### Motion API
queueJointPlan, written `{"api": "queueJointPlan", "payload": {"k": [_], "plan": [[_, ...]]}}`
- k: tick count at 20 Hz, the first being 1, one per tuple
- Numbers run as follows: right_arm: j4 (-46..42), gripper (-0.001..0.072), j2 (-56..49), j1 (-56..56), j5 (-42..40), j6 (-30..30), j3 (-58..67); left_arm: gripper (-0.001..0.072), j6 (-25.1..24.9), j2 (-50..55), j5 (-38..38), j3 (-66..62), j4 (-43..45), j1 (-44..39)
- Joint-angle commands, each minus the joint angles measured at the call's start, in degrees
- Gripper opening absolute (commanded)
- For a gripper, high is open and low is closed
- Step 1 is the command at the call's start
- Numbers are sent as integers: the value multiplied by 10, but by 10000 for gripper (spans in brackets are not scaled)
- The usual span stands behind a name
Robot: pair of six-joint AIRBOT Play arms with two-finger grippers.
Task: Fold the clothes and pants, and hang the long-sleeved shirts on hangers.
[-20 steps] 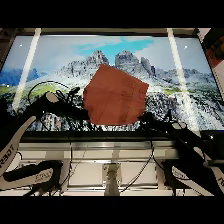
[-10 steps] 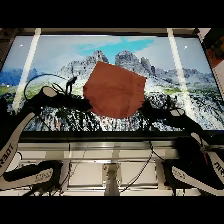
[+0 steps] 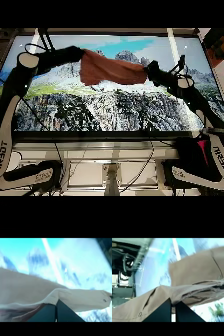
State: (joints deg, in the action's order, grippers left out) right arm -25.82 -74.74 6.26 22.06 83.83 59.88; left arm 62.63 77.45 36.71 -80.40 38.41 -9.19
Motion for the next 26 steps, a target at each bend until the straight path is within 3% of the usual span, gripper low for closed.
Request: {"api": "queueJointPlan", "payload": {"k": [1, 5, 13, 17, 22, 26], "plan": [[-77, 12, -7, -10, 69, 1, 49, 2, 1, 8, 79, -27, 58, 0], [-180, 10, 2, -14, 231, 42, 7, 1, 54, 2, 151, 33, 169, -2], [-191, 10, 202, 13, 235, 110, -306, 1, 67, -136, 150, 303, 186, -16], [-190, 10, 303, 13, 322, 152, -401, 1, 76, -197, 150, 382, 203, -64], [-192, 11, 422, 13, 401, 240, -458, 1, 160, -258, 159, 396, 276, -113], [-192, 12, 472, 12, 367, 318, -431, 0, 179, -204, 163, 294, 271, -124]]}}
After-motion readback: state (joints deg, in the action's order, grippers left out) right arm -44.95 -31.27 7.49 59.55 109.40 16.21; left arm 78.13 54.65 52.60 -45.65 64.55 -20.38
